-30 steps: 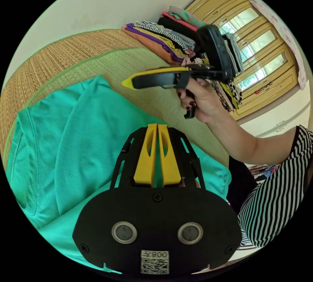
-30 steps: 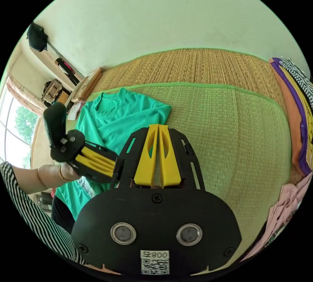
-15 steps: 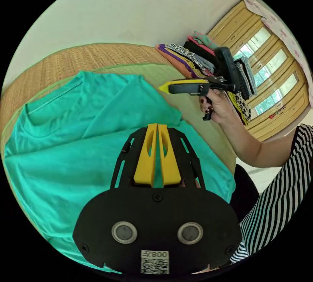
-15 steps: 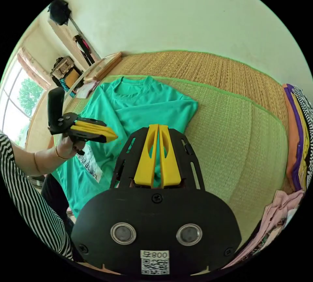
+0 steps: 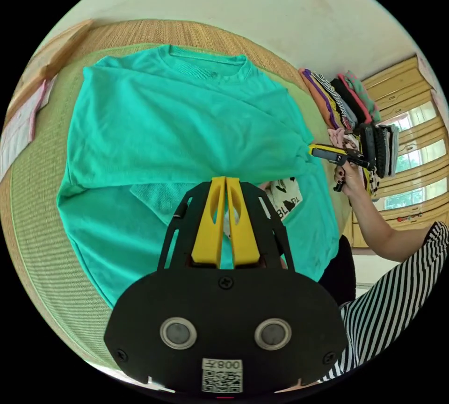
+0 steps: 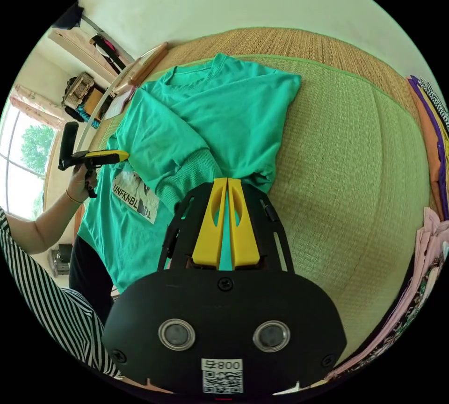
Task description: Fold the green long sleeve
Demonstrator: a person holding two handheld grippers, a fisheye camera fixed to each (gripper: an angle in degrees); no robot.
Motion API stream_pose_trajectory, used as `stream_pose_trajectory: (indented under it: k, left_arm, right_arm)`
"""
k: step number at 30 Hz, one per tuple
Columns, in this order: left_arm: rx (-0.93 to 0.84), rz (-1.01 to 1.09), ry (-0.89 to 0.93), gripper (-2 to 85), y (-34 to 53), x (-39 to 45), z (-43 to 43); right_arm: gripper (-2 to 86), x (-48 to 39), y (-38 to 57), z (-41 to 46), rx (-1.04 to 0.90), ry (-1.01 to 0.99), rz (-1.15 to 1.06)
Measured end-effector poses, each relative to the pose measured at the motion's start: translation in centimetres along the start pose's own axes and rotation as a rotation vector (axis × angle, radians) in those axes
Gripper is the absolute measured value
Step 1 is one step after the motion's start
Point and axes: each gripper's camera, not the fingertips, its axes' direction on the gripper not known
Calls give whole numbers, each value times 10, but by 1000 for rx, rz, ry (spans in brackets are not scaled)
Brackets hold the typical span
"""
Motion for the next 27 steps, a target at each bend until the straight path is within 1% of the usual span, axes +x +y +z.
stream_pose_trajectory:
  k: [1, 2, 5, 7, 9, 12, 14, 17, 20, 27]
  left_arm:
    - [-1, -19, 77, 2, 14, -10, -4]
    - [19, -22, 90, 2, 28, -13, -16]
    - [62, -19, -11, 5, 72, -16, -51]
    - [44, -54, -5, 8, 103, -27, -65]
    - [19, -110, -10, 13, 141, -41, -75]
    - [33, -247, 23, 33, 212, -67, -93]
    - [41, -350, 44, 56, 268, -86, -103]
    - [50, -442, 94, 77, 326, -105, -110]
    - [40, -478, 117, 92, 367, -119, -110]
    - [43, -488, 216, 108, 413, -147, -102]
  right_arm:
    - [1, 5, 5, -3, 15, -20, 48]
    - [1, 7, 9, -9, 14, -41, 73]
    - [1, 1, 27, -38, 93, -35, 102]
    - [2, -4, 44, -50, 95, -44, 106]
    - [3, -11, 68, -56, 76, -51, 111]
    - [8, -21, 120, -48, -13, -81, 153]
    - [17, -21, 169, -39, -59, -99, 243]
    - [35, -19, 224, -34, -66, -120, 335]
    - [53, -15, 263, -32, -56, -149, 399]
    - [80, -9, 302, -30, -27, -183, 437]
